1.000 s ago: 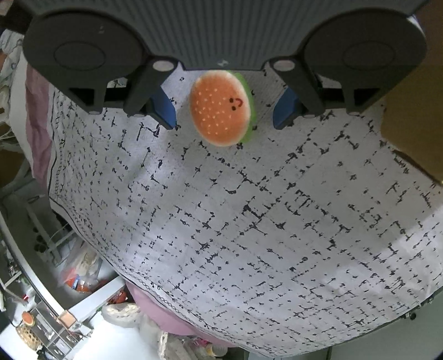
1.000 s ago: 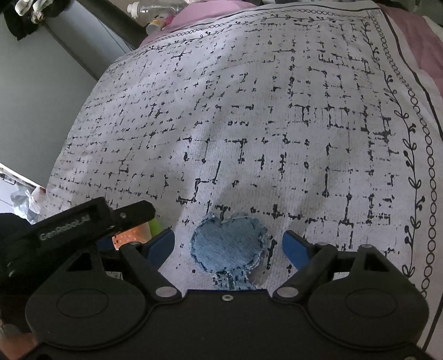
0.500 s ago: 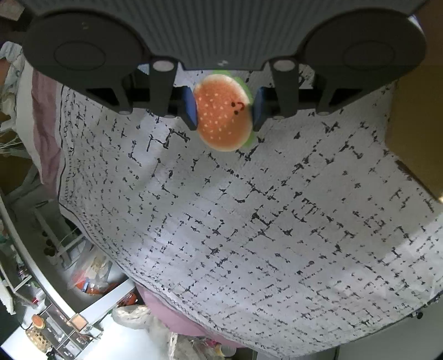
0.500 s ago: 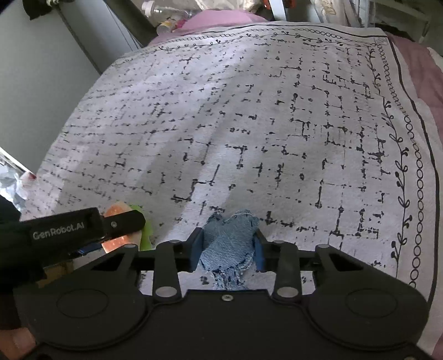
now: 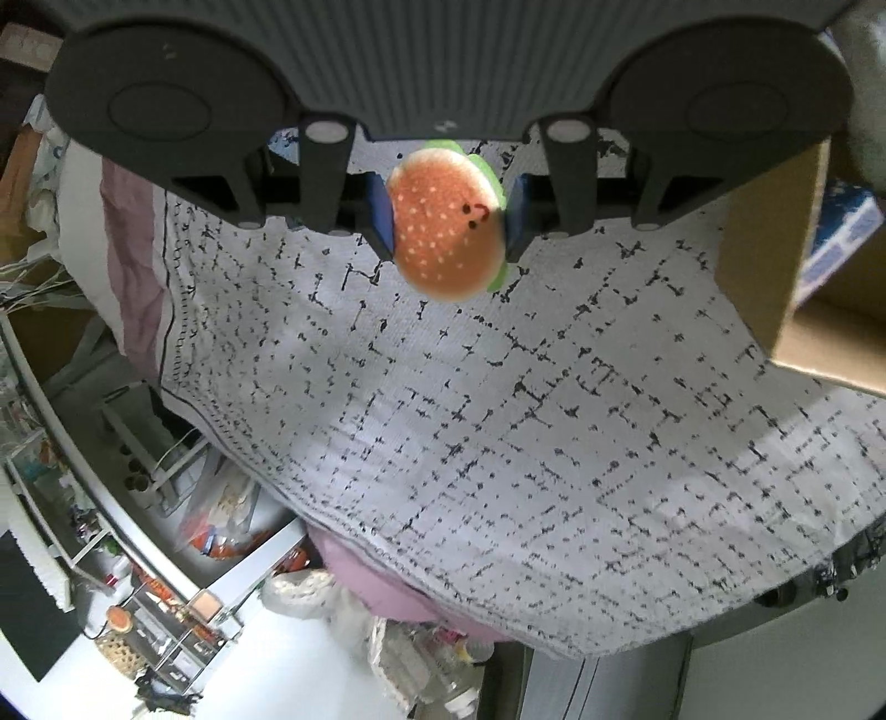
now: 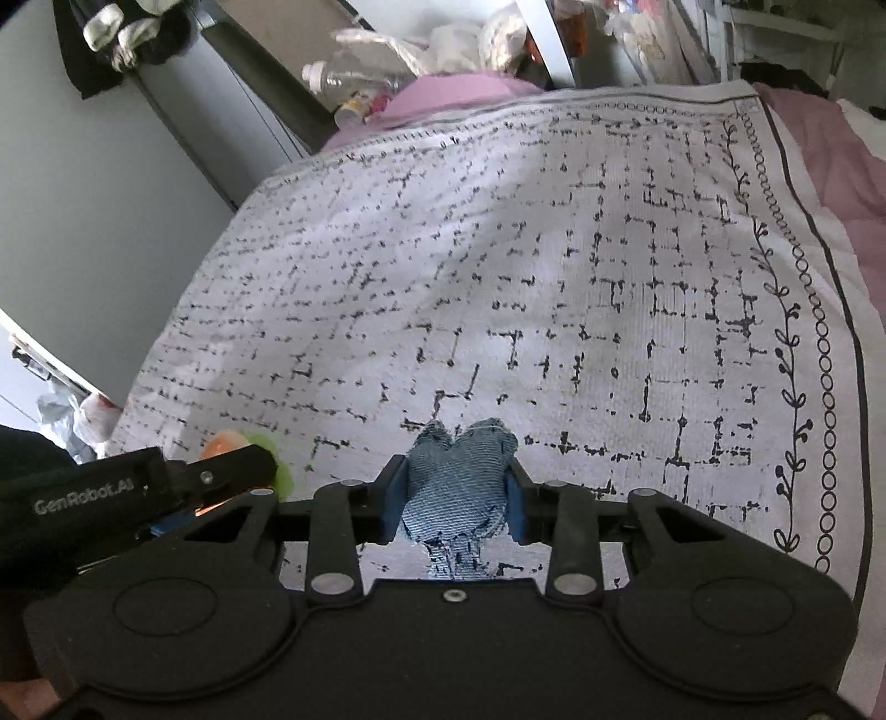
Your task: Organize soft objects
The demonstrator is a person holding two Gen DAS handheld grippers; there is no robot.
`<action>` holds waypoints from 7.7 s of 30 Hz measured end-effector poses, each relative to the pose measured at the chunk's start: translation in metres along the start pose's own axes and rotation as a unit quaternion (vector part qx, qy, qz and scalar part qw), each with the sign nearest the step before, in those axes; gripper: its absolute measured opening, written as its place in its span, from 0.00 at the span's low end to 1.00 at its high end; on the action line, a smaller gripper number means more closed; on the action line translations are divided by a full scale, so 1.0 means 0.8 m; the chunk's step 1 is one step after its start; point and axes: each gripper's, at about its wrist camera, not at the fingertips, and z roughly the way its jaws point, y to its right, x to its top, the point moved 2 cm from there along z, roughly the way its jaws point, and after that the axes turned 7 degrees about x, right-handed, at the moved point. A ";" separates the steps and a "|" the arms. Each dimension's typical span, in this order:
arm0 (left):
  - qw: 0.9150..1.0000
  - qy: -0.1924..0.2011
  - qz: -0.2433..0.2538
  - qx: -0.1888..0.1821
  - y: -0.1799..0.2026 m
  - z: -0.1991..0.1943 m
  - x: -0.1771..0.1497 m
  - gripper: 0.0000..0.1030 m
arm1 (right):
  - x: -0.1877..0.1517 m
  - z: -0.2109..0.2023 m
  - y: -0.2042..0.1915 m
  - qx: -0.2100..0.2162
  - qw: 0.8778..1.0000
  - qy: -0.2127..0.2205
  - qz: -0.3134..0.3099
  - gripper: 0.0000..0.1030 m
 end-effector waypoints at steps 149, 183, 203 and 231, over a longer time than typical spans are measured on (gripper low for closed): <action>0.998 0.027 -0.049 0.039 -0.196 -0.221 -0.013 0.79 | -0.076 -0.116 -0.204 0.111 0.987 0.019 -0.111 0.80; 0.995 0.095 0.029 0.017 -0.134 -0.375 -0.123 0.99 | -0.145 -0.299 -0.154 0.000 0.990 0.125 -0.059 1.00; 0.989 0.122 0.059 0.058 -0.139 -0.429 -0.176 0.99 | -0.195 -0.336 -0.177 -0.030 0.986 0.122 -0.112 1.00; 0.979 0.139 0.119 0.093 -0.123 -0.436 -0.209 0.99 | -0.223 -0.334 -0.188 -0.064 0.979 0.116 -0.155 1.00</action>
